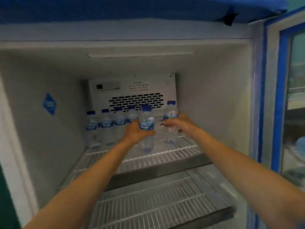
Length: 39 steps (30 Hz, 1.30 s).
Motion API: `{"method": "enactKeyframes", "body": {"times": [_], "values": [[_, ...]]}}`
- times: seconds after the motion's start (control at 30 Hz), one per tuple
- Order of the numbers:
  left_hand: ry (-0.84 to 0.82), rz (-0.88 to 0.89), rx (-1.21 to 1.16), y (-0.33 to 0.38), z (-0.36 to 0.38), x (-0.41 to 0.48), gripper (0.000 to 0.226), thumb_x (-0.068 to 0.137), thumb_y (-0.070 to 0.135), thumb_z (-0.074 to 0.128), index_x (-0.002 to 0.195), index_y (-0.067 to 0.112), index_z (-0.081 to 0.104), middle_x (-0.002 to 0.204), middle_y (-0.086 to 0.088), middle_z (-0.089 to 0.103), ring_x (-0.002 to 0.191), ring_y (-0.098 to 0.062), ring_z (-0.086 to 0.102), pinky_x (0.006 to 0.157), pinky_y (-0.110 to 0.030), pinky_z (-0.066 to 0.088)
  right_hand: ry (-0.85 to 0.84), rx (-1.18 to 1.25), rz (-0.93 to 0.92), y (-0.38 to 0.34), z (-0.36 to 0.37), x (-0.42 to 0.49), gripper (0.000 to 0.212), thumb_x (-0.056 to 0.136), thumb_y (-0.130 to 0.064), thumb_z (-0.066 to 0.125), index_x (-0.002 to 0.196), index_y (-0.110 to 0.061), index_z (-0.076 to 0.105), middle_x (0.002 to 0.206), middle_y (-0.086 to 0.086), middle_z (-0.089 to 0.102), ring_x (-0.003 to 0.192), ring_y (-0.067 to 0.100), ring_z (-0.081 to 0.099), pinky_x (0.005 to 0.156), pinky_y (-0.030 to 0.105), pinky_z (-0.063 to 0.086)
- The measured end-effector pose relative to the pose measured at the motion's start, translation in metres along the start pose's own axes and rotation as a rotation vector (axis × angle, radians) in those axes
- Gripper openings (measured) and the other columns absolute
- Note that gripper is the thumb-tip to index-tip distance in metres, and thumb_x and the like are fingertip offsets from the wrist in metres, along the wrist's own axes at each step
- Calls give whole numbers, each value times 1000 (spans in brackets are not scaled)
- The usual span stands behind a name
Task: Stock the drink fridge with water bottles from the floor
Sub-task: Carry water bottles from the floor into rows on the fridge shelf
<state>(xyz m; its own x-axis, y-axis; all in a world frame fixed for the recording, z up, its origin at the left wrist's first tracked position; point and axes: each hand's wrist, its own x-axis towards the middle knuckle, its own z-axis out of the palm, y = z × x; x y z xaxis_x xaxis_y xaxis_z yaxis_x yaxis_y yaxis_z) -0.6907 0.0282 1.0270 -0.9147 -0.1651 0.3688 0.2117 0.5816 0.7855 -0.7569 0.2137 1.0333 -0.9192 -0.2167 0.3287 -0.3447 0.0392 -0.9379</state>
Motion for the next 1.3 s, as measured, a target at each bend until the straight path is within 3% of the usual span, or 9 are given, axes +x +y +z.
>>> {"method": "enactKeyframes", "body": {"times": [0.1,0.27,0.4,0.47,0.7,0.8,0.97,1.2,1.3], "values": [[45,5,-6,-4,9,15,51,68,20,84,113,13,62,106,-2,67,87,-14,59,73,-24,46,-21,-12,-14,13,8,8,47,70,1,79,112,-5,59,107,15,68,99,27,66,91,45,54],[88,1,-85,-13,19,27,50,68,15,85,112,12,62,101,-1,65,91,-15,62,76,-23,46,-105,-42,-26,19,11,19,36,75,4,74,97,-20,60,97,6,69,88,18,67,77,25,57],[155,-19,-93,-21,24,31,57,67,18,85,117,12,59,110,-4,66,94,-16,61,82,-24,47,-216,-268,104,30,11,27,65,66,-2,80,122,-20,55,113,3,67,103,22,62,83,41,53],[183,-13,-67,-24,25,32,60,67,19,85,120,10,58,112,-4,66,96,-17,62,82,-24,46,-212,-334,143,33,13,36,67,55,-10,84,117,-20,62,111,3,69,103,24,63,86,49,53],[213,48,7,-33,22,36,64,68,23,85,123,9,56,116,-5,67,94,-10,59,78,-20,43,-106,-277,110,40,34,74,63,56,-2,87,115,-8,66,113,5,69,104,22,65,89,32,52],[226,88,26,-34,25,35,62,69,23,84,122,9,56,114,-5,67,92,-8,59,75,-17,42,-62,-228,159,42,38,84,60,63,-2,84,118,-8,62,114,0,64,104,20,61,83,33,50],[237,99,57,-37,26,38,63,69,26,85,122,10,56,113,-5,67,91,-8,59,76,-18,43,-51,-148,198,48,38,95,59,67,-1,82,122,-8,61,120,9,65,110,26,60,80,37,48],[223,89,69,-39,26,40,66,67,29,86,122,9,56,112,-3,68,93,-10,62,75,-19,45,-114,-141,168,51,39,98,50,72,-1,79,118,-10,62,115,9,67,91,19,60,61,27,48],[221,88,67,-39,25,39,65,67,30,86,122,10,56,111,-4,68,93,-11,62,75,-19,46,-138,-127,148,57,38,104,50,73,0,77,121,-9,62,114,7,67,97,20,62,66,28,51]]}}
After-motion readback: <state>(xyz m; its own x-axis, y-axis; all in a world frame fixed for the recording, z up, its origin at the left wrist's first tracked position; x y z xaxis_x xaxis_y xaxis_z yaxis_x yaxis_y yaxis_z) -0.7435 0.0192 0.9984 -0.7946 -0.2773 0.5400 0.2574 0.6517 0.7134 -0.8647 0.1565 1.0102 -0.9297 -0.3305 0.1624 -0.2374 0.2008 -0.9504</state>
